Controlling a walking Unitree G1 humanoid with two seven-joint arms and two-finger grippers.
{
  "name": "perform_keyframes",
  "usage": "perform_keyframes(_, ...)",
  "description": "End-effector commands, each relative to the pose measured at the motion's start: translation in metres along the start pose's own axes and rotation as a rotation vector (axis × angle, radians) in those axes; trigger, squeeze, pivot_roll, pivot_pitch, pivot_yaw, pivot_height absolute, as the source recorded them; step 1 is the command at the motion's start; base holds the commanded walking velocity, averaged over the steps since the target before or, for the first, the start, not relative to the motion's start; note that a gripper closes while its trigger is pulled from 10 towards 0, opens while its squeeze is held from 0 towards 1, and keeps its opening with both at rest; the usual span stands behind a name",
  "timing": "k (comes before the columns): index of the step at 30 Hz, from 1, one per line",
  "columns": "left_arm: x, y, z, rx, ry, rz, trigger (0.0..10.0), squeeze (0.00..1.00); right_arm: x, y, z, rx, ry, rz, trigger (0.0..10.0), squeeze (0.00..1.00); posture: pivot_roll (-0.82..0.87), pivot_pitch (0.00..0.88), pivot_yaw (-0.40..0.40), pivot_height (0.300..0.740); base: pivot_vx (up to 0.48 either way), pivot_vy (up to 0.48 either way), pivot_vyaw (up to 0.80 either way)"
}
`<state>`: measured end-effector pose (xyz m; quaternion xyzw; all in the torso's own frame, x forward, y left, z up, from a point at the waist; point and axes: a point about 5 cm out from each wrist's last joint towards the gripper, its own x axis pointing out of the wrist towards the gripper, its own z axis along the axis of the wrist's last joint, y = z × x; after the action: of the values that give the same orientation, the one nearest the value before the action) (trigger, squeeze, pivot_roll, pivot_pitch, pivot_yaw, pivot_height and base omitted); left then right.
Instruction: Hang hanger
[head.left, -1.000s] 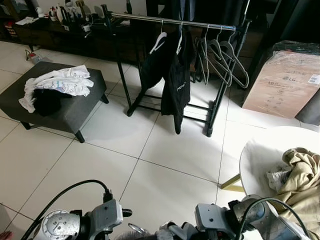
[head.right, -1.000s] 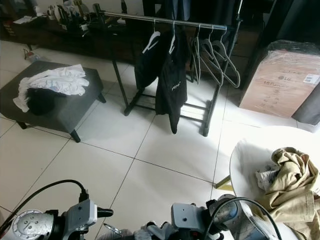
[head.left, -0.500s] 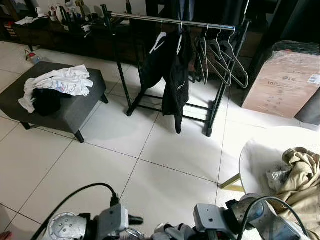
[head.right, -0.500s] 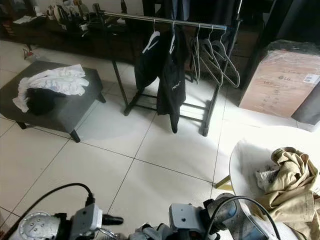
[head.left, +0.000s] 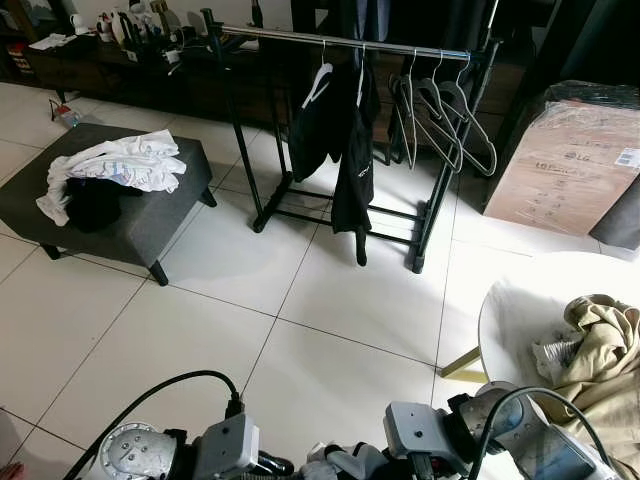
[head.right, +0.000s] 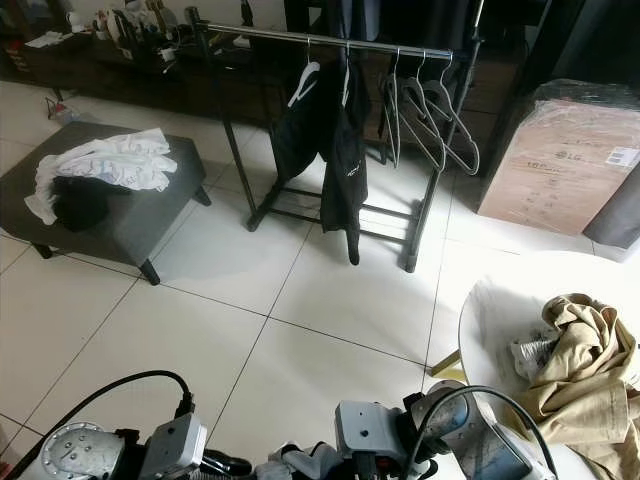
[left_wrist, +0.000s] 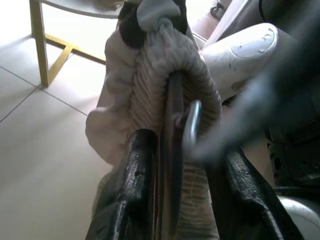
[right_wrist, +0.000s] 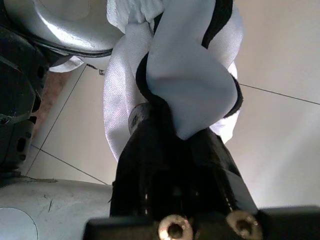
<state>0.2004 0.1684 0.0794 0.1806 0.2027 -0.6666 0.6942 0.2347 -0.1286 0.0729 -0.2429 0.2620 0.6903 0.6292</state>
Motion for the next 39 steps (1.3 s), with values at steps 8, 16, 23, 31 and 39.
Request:
perform_keyframes(8,-0.002,-0.004,-0.005,-0.021,0.008,0.007,0.0,0.0,-0.001,-0.005,0.003,0.006,-0.031,-0.015,0.0,0.0,-0.05,0.194,0.018,0.74,0.0,0.0,0.0)
perform_keyframes(16,-0.003,-0.004,-0.008,-0.028,0.006,0.028,0.0,0.0,-0.004,-0.007,0.002,0.011,-0.028,-0.018,0.0,0.0,-0.06,0.186,0.015,0.74,0.0,0.0,0.0)
perform_keyframes(23,-0.003,-0.004,-0.011,-0.03,0.007,0.057,0.0,0.0,-0.004,-0.007,0.0,0.016,-0.027,-0.019,0.0,0.0,-0.06,0.178,0.014,0.74,0.0,0.0,0.0)
perform_keyframes(31,-0.003,-0.004,-0.012,-0.054,-0.022,0.088,0.0,0.0,-0.004,-0.006,-0.003,0.021,-0.026,-0.012,0.0,0.0,-0.06,0.167,0.013,0.74,0.0,0.0,0.0)
perform_keyframes(39,-0.001,0.001,-0.013,-0.033,0.0,0.133,10.0,0.0,-0.004,-0.007,-0.004,0.02,-0.023,-0.009,0.0,0.0,-0.06,0.161,0.011,0.74,0.0,0.0,0.0)
